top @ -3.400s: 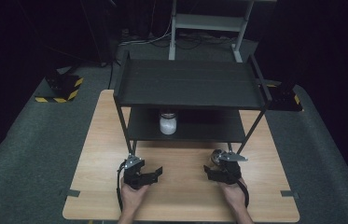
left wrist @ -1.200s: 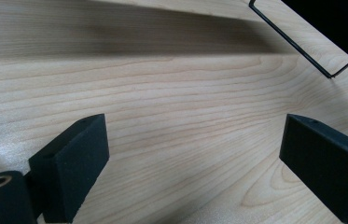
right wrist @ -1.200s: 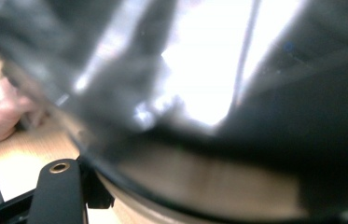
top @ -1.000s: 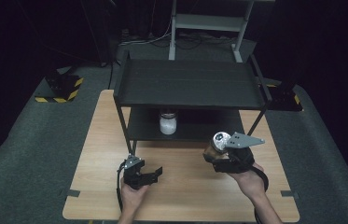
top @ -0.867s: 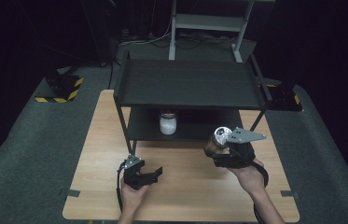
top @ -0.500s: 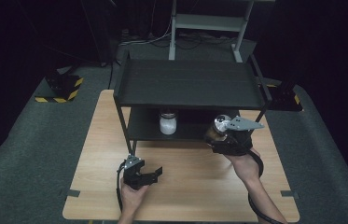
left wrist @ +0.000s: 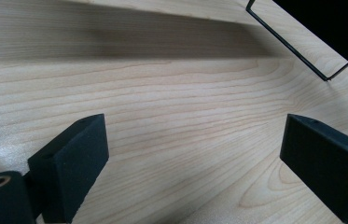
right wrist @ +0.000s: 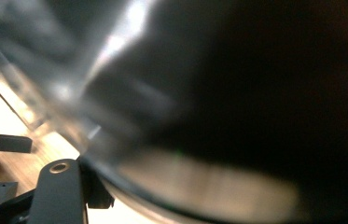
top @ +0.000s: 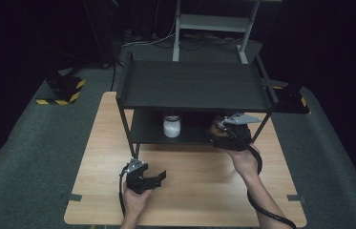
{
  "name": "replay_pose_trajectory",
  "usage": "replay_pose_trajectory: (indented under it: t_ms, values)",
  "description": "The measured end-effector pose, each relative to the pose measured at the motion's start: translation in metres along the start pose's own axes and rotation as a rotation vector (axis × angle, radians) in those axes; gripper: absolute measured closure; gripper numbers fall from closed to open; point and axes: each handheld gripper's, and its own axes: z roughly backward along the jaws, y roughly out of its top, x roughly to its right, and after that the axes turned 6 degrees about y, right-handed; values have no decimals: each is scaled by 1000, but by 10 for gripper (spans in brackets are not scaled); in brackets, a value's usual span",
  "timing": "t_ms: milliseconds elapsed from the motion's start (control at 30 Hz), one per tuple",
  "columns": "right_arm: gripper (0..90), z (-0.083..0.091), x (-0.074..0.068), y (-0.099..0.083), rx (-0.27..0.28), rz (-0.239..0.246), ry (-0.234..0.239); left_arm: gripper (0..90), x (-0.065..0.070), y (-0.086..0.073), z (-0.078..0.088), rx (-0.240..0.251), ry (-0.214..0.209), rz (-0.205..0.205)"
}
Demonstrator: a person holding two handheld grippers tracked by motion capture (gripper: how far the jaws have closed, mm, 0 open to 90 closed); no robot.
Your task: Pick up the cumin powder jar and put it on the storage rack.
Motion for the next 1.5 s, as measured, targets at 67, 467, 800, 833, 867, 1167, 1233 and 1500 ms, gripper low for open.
replay_pose_trajectory:
  t_ms: [67,467,800,833,867,1167,1233,1500]
  values:
    - [313,-2,1,0,-3,-1,-3,81,0,0,0,0,0,1]
    - [313,-11,4,4,-21,-8,-8,81,0,0,0,0,1,1]
    - [314,-19,13,-3,17,-40,6,81,0,0,0,0,1,0]
    - [315,-20,13,-4,22,-40,4,81,0,0,0,0,1,1]
    - [314,-21,14,-5,26,-43,2,81,0,0,0,-1,1,0]
    - [313,-28,16,-10,62,-37,-15,81,1,0,0,-3,3,1]
    - [312,-27,16,-10,60,-36,-15,81,1,1,0,-4,3,0]
    - [243,-30,13,-11,50,-36,-21,81,0,0,0,-3,1,0]
